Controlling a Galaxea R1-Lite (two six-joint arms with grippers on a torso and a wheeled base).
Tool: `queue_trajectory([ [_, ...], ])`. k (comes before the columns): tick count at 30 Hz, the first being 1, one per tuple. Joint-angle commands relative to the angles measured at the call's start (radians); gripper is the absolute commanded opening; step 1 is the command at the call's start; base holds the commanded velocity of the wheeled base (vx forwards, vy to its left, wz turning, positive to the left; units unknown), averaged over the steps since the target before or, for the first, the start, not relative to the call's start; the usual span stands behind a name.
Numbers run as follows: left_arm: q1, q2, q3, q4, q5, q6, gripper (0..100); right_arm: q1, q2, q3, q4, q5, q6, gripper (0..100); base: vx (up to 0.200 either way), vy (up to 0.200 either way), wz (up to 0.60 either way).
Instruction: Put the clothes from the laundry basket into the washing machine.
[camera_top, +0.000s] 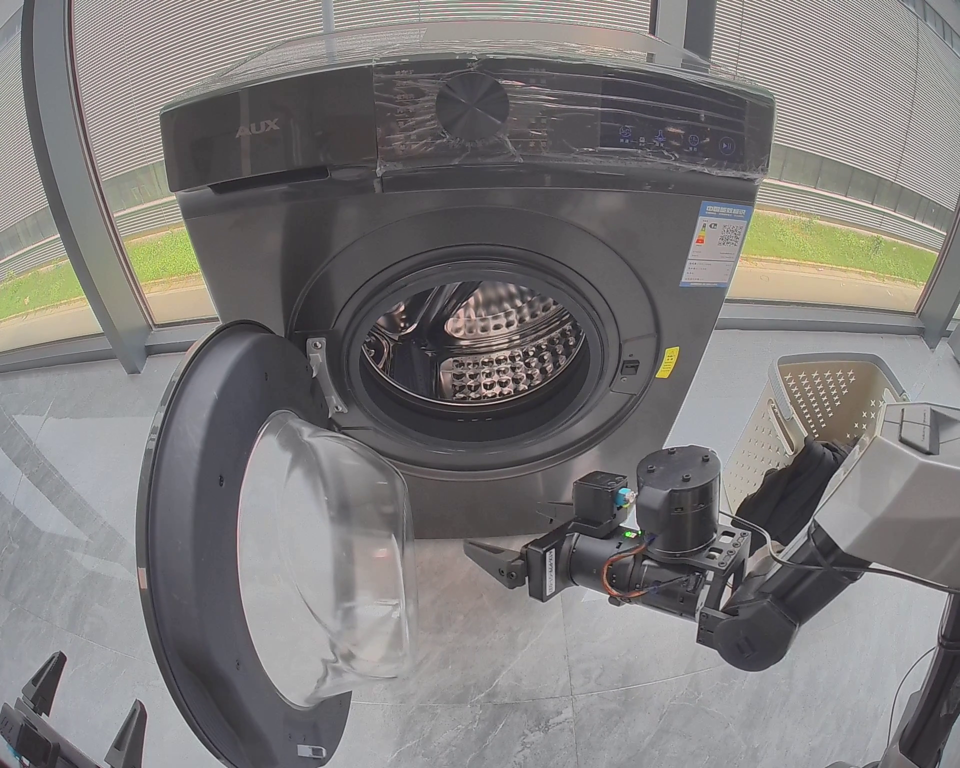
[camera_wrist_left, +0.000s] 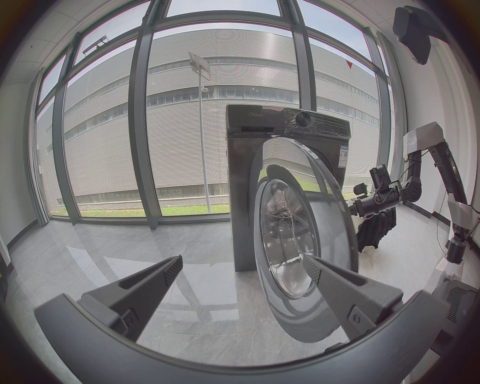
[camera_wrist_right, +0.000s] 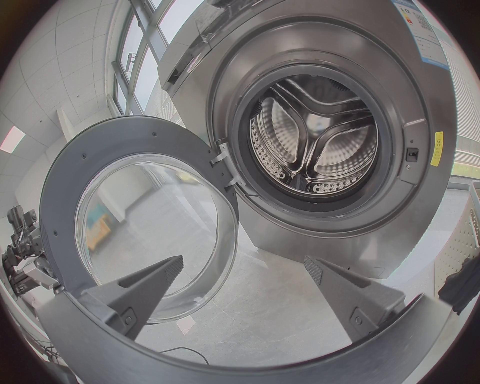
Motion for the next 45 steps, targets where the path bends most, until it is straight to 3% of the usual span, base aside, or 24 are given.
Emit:
queue_trajectory([
  [1, 0.0, -0.018, 0.018, 0.0, 0.0, 0.001, 100, 0.007, 0.075, -0.075, 0.007, 0.0, 0.0, 100, 0.0, 0.0, 0.0],
  [15, 0.0, -0.018, 0.018, 0.0, 0.0, 0.002, 100, 0.084, 0.247, -0.242, 0.008, -0.011, 0.0, 100, 0.0, 0.0, 0.0],
  [35, 0.0, -0.018, 0.018, 0.0, 0.0, 0.002, 100, 0.076, 0.313, -0.396, 0.033, -0.013, 0.002, 100, 0.0, 0.0, 0.0],
  [45, 0.0, -0.018, 0.018, 0.0, 0.0, 0.002, 100, 0.109, 0.394, -0.618, 0.171, -0.02, 0.01, 100, 0.0, 0.0, 0.0],
])
